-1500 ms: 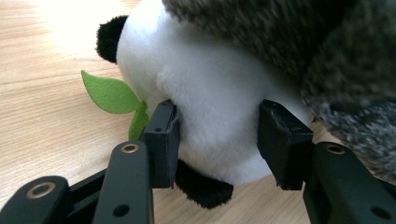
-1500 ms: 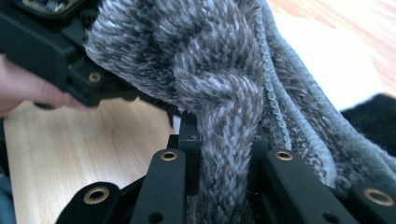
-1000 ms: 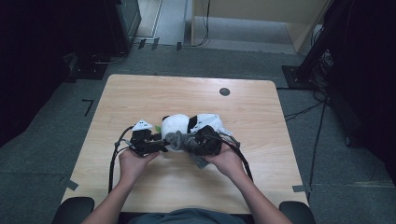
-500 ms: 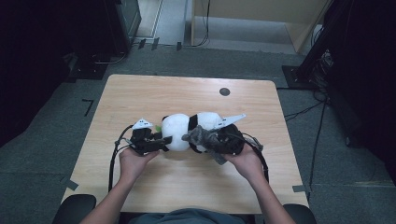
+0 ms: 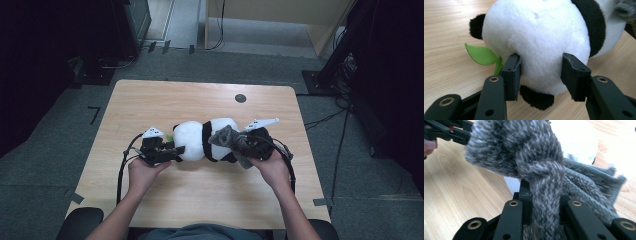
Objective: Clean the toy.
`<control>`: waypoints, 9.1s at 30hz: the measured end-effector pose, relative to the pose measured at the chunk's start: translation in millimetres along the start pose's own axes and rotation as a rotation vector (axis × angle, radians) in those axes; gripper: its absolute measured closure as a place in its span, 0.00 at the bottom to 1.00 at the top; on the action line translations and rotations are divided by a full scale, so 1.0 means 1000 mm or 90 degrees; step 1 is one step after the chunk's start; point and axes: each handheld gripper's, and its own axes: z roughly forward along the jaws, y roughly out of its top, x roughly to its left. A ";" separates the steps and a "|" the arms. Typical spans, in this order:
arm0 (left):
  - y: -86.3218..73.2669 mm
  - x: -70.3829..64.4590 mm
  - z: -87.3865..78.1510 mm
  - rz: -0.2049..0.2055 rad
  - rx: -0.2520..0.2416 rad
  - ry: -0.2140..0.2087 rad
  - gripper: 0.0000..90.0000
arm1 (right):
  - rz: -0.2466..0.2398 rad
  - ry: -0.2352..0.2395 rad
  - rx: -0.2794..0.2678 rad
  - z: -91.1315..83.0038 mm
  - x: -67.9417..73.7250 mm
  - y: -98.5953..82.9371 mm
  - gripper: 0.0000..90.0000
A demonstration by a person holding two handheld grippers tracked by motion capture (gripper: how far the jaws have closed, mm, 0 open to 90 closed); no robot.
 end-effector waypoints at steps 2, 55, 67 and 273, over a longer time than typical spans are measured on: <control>0.000 0.000 0.000 0.006 -0.001 -0.006 0.54 | 0.000 0.000 0.006 0.004 0.000 0.000 0.85; 0.004 0.000 0.008 0.026 0.002 0.021 0.73 | -0.113 0.124 0.017 0.100 0.076 0.020 0.86; 0.005 -0.001 0.008 0.021 0.000 0.012 0.74 | -0.101 0.089 0.081 0.081 0.048 -0.004 0.86; 0.053 0.059 0.027 0.122 0.017 -0.112 0.19 | 0.009 0.013 -0.047 0.023 -0.035 0.026 0.85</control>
